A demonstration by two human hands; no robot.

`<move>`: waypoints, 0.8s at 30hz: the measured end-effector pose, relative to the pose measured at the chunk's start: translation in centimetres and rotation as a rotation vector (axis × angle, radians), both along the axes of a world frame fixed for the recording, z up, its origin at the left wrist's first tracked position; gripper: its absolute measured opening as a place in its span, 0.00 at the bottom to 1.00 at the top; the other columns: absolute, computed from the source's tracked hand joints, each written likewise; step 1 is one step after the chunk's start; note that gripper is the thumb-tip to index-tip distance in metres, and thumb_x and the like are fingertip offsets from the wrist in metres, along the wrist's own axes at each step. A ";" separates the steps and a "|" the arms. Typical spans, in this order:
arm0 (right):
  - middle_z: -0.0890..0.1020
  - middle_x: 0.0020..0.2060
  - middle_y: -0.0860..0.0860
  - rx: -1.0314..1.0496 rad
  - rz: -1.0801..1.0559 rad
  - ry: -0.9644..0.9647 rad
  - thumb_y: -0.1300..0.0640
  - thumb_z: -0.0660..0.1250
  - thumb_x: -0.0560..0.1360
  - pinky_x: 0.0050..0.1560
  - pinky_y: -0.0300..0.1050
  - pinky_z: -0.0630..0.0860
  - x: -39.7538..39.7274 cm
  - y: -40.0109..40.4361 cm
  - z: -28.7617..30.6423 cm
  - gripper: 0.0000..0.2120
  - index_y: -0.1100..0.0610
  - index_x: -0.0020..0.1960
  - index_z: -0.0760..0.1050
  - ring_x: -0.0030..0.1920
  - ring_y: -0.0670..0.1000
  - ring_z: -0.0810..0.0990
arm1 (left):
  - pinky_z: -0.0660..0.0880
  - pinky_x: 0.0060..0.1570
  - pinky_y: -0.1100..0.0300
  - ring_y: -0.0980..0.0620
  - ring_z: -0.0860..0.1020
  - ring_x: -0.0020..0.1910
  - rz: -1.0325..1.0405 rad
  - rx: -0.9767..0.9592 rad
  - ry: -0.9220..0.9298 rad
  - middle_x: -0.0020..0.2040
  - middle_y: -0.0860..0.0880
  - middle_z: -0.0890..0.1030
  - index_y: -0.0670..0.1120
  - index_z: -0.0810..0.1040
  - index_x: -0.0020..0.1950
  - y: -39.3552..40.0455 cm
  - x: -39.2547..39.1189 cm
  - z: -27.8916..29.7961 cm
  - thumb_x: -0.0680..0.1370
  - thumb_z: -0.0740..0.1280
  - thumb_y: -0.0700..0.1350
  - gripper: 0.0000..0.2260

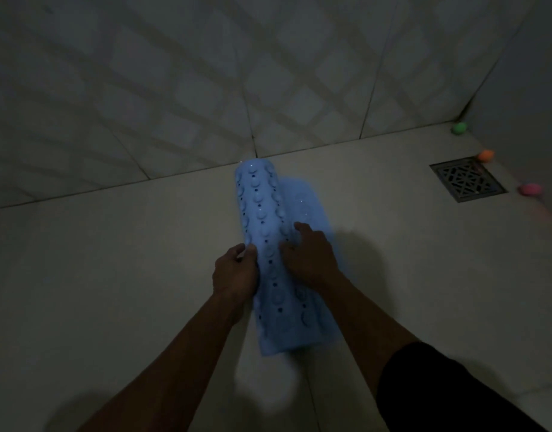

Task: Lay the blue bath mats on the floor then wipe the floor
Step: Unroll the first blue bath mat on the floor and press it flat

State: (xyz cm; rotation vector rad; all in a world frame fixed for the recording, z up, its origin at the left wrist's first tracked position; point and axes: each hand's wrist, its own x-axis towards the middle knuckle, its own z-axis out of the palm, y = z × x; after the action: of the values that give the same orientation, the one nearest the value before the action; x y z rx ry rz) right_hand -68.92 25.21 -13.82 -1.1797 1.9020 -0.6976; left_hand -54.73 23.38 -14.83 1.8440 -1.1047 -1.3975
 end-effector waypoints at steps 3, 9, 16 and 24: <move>0.74 0.67 0.56 0.040 0.056 -0.048 0.45 0.62 0.80 0.61 0.51 0.74 2.2 0.0 -0.1 0.27 0.55 0.75 0.62 0.64 0.59 0.75 | 0.79 0.60 0.43 0.44 0.82 0.56 -0.002 0.015 0.023 0.61 0.46 0.83 0.51 0.78 0.68 0.1 1.8 0.0 0.70 0.69 0.63 0.30; 0.77 0.60 0.61 -0.031 0.044 -0.027 0.54 0.61 0.80 0.57 0.52 0.76 4.1 -0.6 -0.3 0.20 0.53 0.71 0.66 0.56 0.58 0.79 | 0.79 0.60 0.43 0.44 0.82 0.57 -0.016 0.019 0.013 0.61 0.45 0.82 0.47 0.77 0.70 0.7 4.5 0.7 0.69 0.69 0.66 0.34; 0.75 0.64 0.62 0.045 0.098 -0.052 0.49 0.61 0.81 0.54 0.49 0.73 8.0 -0.4 -0.1 0.26 0.53 0.76 0.60 0.58 0.60 0.77 | 0.81 0.55 0.43 0.43 0.84 0.49 -0.014 0.081 0.009 0.50 0.45 0.85 0.52 0.83 0.47 1.2 7.8 0.3 0.79 0.68 0.56 0.09; 0.68 0.69 0.61 0.108 0.144 0.049 0.51 0.64 0.79 0.66 0.54 0.72 10.9 -1.9 1.0 0.26 0.56 0.74 0.61 0.66 0.62 0.71 | 0.81 0.53 0.40 0.40 0.83 0.49 0.006 0.135 0.022 0.49 0.42 0.85 0.50 0.82 0.46 0.2 11.9 0.6 0.78 0.69 0.57 0.11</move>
State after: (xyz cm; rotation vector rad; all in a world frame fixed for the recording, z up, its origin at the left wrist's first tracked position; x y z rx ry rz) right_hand -57.99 23.29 -12.82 -1.2606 1.8490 -0.4871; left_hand -42.80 23.58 -14.23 1.9195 -1.0149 -1.5177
